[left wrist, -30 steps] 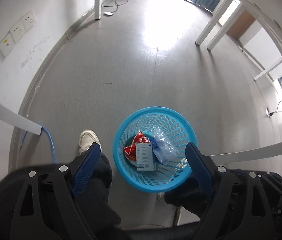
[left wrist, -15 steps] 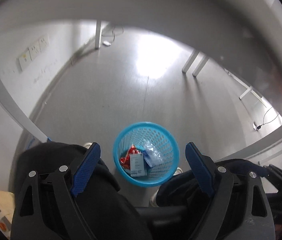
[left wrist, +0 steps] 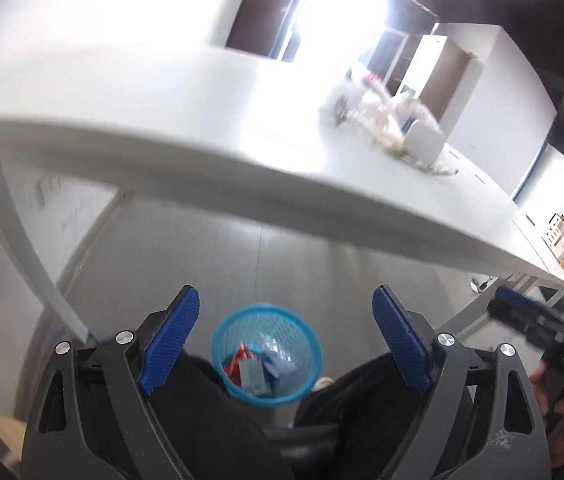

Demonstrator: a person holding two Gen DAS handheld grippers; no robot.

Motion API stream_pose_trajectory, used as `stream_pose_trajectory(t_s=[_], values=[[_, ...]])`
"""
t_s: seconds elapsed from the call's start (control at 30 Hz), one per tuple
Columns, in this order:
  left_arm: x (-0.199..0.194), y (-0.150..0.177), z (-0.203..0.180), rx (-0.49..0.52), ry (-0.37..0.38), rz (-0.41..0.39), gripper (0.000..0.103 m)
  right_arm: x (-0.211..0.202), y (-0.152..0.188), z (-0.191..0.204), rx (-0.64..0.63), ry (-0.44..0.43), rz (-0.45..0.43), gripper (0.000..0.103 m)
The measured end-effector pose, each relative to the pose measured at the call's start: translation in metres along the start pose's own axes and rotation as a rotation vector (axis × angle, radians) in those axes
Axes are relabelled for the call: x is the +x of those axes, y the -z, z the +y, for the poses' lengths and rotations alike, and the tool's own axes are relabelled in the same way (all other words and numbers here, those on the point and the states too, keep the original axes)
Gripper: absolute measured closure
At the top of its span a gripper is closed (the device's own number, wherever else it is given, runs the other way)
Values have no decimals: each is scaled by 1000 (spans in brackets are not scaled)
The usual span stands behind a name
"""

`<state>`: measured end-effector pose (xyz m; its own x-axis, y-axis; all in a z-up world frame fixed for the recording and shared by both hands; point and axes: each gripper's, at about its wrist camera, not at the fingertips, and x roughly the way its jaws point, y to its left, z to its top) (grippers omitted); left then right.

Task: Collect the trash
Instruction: 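Raise both open tools back up toward the table, then grasp the foil wrapper with the left tool while the right tool grasps the white cup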

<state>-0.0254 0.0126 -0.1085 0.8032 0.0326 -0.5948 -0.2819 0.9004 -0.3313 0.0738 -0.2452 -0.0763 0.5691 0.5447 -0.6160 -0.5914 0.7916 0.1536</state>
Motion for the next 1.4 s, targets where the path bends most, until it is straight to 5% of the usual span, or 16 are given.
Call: stream_pose_trajectory(t_s=[0.37,0.7,0.87,1.4], values=[[-2,-66,-22,39,-5,-125,16,3,-73,-13,48,104,-157,16],[26,-115,-36,75,3,-118,16,38,-112,-22,48,156,-197,13],[56,-127,-48,136,-40,-83,16,56,-136,-26,55,166,-198,12],[132,-172,-66,183,36,133,16,126,-186,-39,102,213,-52,14]])
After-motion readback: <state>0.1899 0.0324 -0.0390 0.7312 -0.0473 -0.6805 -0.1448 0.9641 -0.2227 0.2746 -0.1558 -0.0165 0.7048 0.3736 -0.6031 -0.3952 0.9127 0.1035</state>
